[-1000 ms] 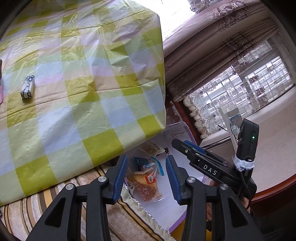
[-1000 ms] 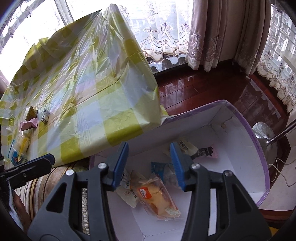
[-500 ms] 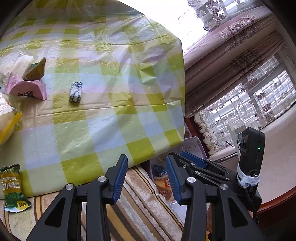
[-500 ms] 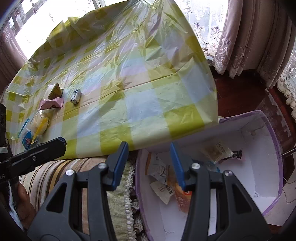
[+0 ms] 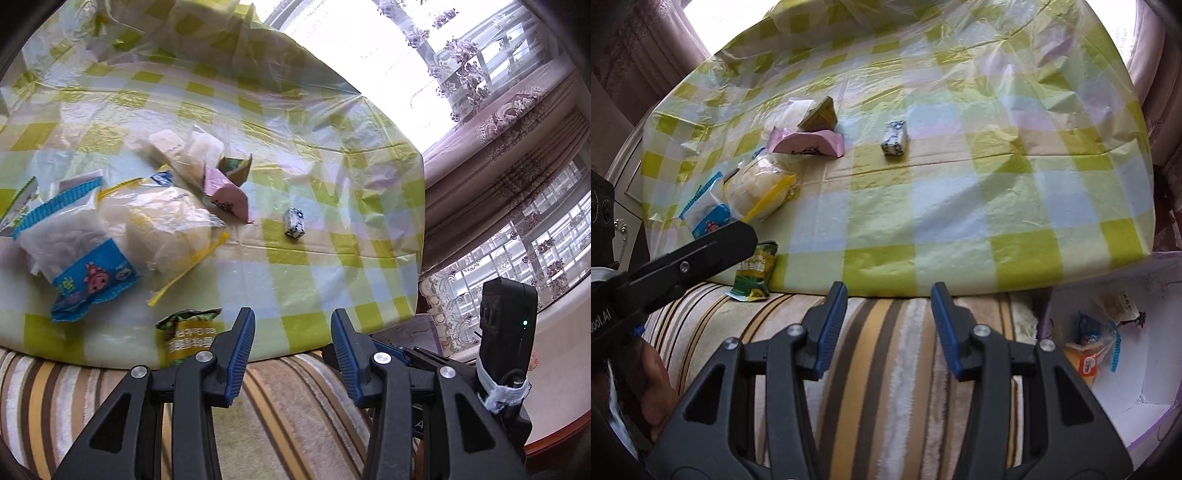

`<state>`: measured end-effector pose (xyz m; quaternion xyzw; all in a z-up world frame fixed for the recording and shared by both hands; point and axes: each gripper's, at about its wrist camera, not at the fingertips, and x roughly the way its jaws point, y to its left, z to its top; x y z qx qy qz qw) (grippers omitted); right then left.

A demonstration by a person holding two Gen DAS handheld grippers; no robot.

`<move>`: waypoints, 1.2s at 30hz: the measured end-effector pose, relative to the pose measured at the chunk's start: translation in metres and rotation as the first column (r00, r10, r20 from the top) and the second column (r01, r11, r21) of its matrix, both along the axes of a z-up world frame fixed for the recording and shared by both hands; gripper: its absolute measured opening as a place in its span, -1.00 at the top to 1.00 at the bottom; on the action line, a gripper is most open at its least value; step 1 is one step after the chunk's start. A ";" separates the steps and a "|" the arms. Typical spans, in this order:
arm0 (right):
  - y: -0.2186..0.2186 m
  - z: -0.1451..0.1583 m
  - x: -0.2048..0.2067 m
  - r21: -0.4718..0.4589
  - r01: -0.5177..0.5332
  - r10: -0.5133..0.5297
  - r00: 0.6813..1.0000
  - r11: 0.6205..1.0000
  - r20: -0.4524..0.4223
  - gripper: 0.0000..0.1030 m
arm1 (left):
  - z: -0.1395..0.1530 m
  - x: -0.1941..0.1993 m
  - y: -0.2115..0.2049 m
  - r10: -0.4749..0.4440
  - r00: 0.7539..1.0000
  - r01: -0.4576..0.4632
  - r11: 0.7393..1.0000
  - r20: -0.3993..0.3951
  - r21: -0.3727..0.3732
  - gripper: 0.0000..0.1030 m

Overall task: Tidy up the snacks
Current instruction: 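Move both open tools back over the snack pile, then grasp the clear blue-trimmed bag with the left tool while the right tool grasps the green garlic-bread packet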

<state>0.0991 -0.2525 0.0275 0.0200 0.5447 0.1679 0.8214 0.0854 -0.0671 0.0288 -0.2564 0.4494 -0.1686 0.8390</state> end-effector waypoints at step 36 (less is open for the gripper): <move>0.144 -0.034 0.014 -0.100 -0.216 0.215 0.976 0.971 -0.021 0.01 | -0.038 0.005 0.124 0.246 0.963 -0.252 0.967 -0.106 -0.044 -0.08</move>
